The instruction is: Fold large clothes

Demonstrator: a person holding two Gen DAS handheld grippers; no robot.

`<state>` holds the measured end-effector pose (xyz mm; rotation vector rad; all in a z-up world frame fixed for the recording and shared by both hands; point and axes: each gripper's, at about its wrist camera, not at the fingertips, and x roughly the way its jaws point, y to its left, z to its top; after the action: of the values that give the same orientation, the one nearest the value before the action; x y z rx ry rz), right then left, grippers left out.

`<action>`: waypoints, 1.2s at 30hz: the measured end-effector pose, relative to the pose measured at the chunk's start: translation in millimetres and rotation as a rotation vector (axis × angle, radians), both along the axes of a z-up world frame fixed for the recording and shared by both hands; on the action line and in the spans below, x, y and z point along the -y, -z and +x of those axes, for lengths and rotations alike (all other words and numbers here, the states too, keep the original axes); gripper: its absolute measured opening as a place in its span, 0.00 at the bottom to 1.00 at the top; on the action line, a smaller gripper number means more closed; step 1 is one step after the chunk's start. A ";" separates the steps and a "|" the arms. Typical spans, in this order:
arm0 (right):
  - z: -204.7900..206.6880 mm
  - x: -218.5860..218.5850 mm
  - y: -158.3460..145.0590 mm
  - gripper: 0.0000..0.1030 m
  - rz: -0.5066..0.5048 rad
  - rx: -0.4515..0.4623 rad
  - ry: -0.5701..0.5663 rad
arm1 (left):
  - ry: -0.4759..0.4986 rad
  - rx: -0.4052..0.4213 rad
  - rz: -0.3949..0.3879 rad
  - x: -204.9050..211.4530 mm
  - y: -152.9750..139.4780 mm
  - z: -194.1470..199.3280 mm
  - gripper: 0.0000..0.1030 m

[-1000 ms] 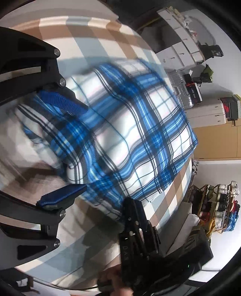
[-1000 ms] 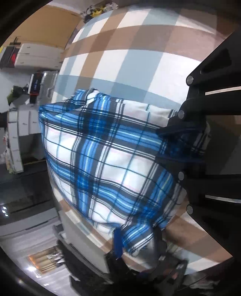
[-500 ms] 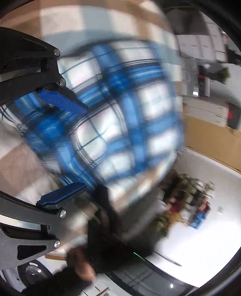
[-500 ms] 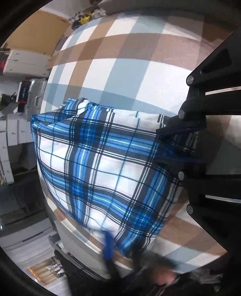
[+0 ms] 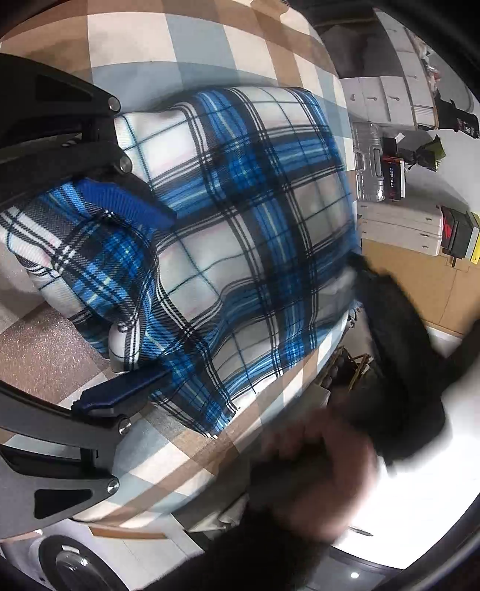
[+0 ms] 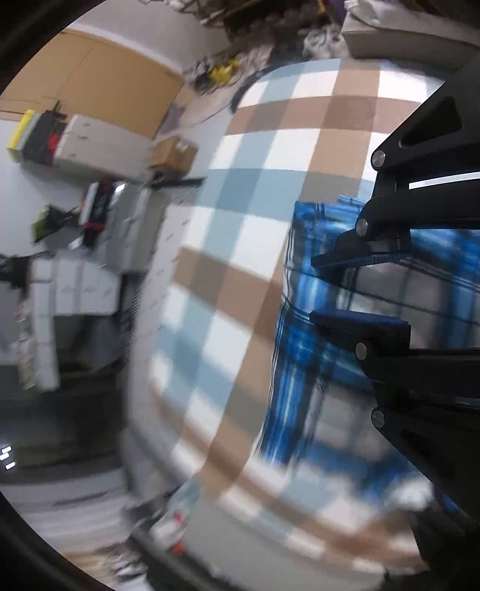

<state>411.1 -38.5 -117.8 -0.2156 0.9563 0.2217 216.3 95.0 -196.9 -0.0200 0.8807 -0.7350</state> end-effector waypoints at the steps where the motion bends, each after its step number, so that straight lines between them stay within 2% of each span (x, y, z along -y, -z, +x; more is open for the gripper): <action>1: 8.5 -1.3 15.2 0.20 -0.012 -0.029 0.001 | -0.001 -0.002 -0.005 -1.7 -0.3 -0.2 0.69; 3: 13.0 -0.1 28.8 0.20 -0.010 -0.013 -0.007 | -0.005 0.000 -0.007 -5.2 0.0 -2.2 0.69; 7: 11.2 5.2 28.9 0.20 0.011 -0.004 -0.008 | -0.006 0.001 -0.001 -5.2 -0.4 -2.9 0.69; 9: 5.5 7.9 18.5 0.20 0.019 -0.015 0.000 | -0.007 0.003 0.005 -5.8 -3.1 -3.6 0.69; 12: -21.7 10.5 -4.6 0.22 0.026 0.023 -0.022 | -0.007 0.004 0.008 -6.7 -4.8 -3.7 0.69; 14: -47.9 11.0 -17.5 0.34 0.026 0.064 -0.060 | -0.008 0.005 0.009 -7.5 -4.4 -4.6 0.69; 15: -64.4 12.1 -20.8 0.47 0.019 0.081 -0.075 | -0.008 0.006 0.011 -7.3 -4.9 -5.4 0.69; 16: -78.6 12.8 -20.2 0.54 0.014 0.087 -0.086 | -0.009 0.008 0.017 -6.3 -5.1 -5.8 0.70; 18: -97.4 13.3 -8.9 0.54 -0.004 0.067 -0.099 | -0.009 0.011 0.024 -4.6 -5.7 -6.5 0.70; 21: -107.4 12.9 36.9 0.52 -0.076 -0.043 -0.086 | -0.009 0.013 0.028 -4.4 -5.6 -6.8 0.71; 22: -110.5 16.3 56.9 0.52 -0.066 -0.078 -0.075 | -0.007 0.010 0.026 -4.9 -5.4 -6.1 0.71; 23: -115.1 22.0 57.2 0.53 -0.017 -0.033 -0.059 | -0.009 0.008 0.024 -5.6 -5.7 -4.9 0.71; 26: -116.1 33.1 52.8 0.52 0.041 -0.085 -0.028 | -0.009 0.004 0.009 -9.2 -5.5 -3.0 0.71; 27: -119.7 37.4 46.0 0.48 0.059 -0.087 -0.009 | -0.010 0.003 0.009 -9.1 -5.5 -2.7 0.71; 30: -142.6 49.0 27.6 0.52 0.149 -0.004 0.002 | -0.008 0.007 0.018 -10.0 -4.4 -2.5 0.71; 32: -150.3 48.2 37.7 0.55 0.110 -0.021 0.006 | -0.007 0.007 0.020 -10.5 -4.0 -2.4 0.71; 34: -153.8 46.2 63.0 0.56 0.079 -0.066 0.001 | -0.006 0.006 0.019 -10.6 -4.1 -2.4 0.71; 35: -158.8 46.5 62.9 0.57 0.086 -0.007 -0.005 | -0.008 0.008 0.021 -10.9 -4.4 -2.6 0.71; 36: -157.5 47.3 64.0 0.57 0.083 -0.014 -0.004 | -0.008 0.007 0.024 -10.7 -4.0 -2.4 0.71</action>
<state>253.6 -85.8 -181.8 -0.1399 0.9585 0.2660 214.0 105.7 -192.9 0.0003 0.8825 -0.7170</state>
